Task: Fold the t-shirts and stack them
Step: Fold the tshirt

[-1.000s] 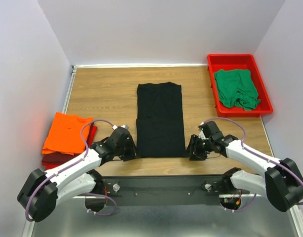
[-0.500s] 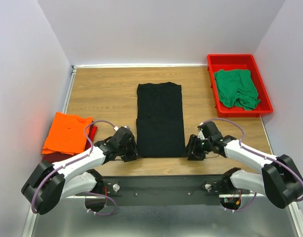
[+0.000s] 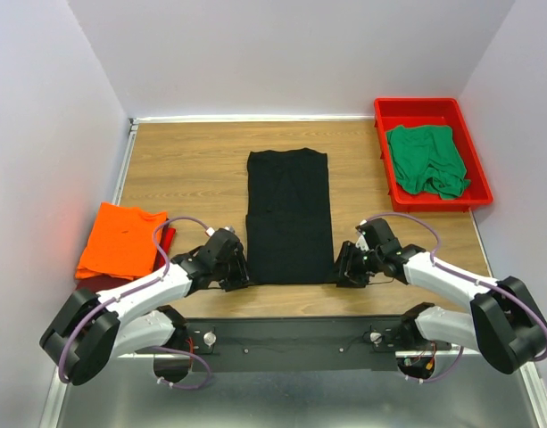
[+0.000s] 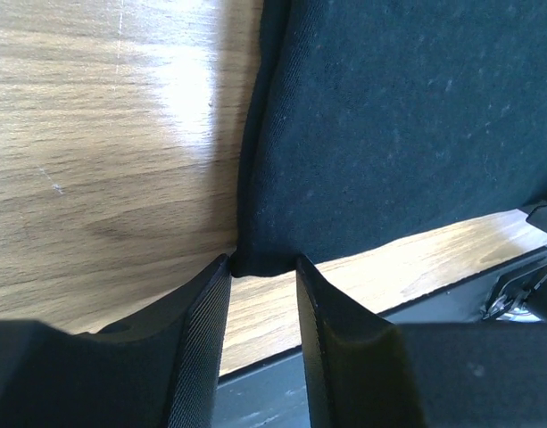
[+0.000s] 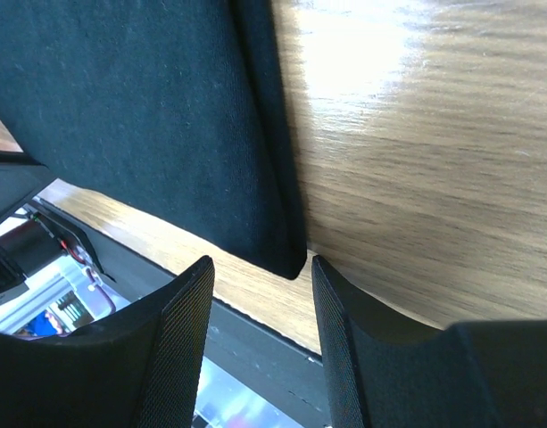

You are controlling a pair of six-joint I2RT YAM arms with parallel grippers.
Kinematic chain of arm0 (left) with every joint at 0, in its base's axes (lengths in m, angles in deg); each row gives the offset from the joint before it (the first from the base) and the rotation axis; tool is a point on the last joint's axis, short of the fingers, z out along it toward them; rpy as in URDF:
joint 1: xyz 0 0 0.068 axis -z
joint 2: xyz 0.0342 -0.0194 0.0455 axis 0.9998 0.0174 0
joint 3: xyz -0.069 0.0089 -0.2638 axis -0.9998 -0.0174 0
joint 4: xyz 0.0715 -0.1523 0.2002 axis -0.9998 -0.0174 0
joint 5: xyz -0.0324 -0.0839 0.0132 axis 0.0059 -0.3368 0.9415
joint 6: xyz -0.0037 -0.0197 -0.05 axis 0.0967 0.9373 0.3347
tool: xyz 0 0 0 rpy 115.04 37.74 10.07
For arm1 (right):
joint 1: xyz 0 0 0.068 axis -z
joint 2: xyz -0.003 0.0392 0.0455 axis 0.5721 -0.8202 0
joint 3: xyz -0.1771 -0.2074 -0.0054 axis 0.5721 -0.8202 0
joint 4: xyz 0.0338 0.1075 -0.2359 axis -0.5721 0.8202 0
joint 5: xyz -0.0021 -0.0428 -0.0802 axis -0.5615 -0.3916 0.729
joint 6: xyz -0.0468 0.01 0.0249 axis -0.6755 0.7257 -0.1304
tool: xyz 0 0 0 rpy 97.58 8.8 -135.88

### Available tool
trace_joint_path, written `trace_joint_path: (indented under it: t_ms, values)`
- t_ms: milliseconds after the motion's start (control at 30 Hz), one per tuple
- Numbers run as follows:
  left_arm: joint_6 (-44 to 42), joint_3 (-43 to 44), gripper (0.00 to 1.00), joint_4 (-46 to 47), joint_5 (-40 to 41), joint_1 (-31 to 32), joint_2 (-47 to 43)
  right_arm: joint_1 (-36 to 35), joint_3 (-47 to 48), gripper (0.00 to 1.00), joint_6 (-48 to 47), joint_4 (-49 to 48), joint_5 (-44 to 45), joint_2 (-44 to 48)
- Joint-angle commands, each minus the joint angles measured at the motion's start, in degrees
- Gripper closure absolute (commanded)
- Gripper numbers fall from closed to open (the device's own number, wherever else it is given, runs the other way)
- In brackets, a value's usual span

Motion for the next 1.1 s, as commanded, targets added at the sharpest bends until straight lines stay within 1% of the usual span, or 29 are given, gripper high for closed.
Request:
trace_joint_path:
  t_ms: [0,33,167,233,333,367,433,467,500,567,667,800,833,900,1067]
  values:
    - [-0.7,0.2,0.57,-1.1,3.4,0.3,1.1,0.0,-1.7,0.48,0.4,-1.2,2.4,-1.1]
    - [-0.7,0.5,0.58,-0.8,3.6,0.2,1.5,0.0,-1.7,0.51,0.4,-1.4,2.7,-1.1]
    - [-1.0,0.3,0.60,0.1,2.7,0.2,2.9,0.0,-1.7,0.53,0.3,-1.8,3.5,-1.5]
    - [-1.4,0.5,0.63,0.7,2.7,0.2,3.6,0.0,-1.7,0.54,0.2,-1.9,3.8,-1.7]
    - [-2.3,1.7,0.69,0.7,3.4,0.3,4.6,0.0,-1.6,0.59,0.0,-2.4,4.8,-1.8]
    - [-2.4,2.6,0.74,0.7,3.7,0.3,4.9,0.1,-1.4,0.65,-0.1,-2.6,5.2,-1.8]
    - [-3.7,3.9,0.81,0.2,4.1,0.3,5.1,0.0,-0.9,0.74,-0.6,-2.6,5.5,-2.0]
    - [-4.0,4.5,0.86,0.0,4.6,0.2,4.9,0.0,-0.7,0.84,-0.8,-2.6,5.7,-2.0]
    - [-4.5,6.0,0.90,-0.9,5.2,0.3,4.6,0.0,-0.2,0.87,-1.4,-2.5,5.7,-2.1]
    - [-5.2,7.3,1.00,-2.1,6.4,0.3,4.0,0.0,0.4,0.96,-2.0,-2.5,5.4,-1.9]
    - [-6.2,9.7,1.00,-3.7,6.7,0.3,3.3,0.0,1.4,0.99,-3.9,-2.4,4.3,-0.5]
    - [-7.7,14.4,1.00,-7.3,6.8,0.3,2.6,0.0,4.1,1.00,-5.6,-0.2,4.7,2.6]
    - [-8.2,15.4,1.00,-7.9,8.5,0.0,2.7,0.0,4.9,1.00,-5.8,0.4,4.9,3.0]
    - [-9.1,17.8,1.00,-9.2,9.1,-0.3,2.6,0.0,7.8,1.00,-6.4,2.1,5.7,3.8]
    - [-10.4,20.2,1.00,-10.1,8.6,-1.4,2.4,0.0,12.2,1.00,-7.0,4.5,6.7,4.3]
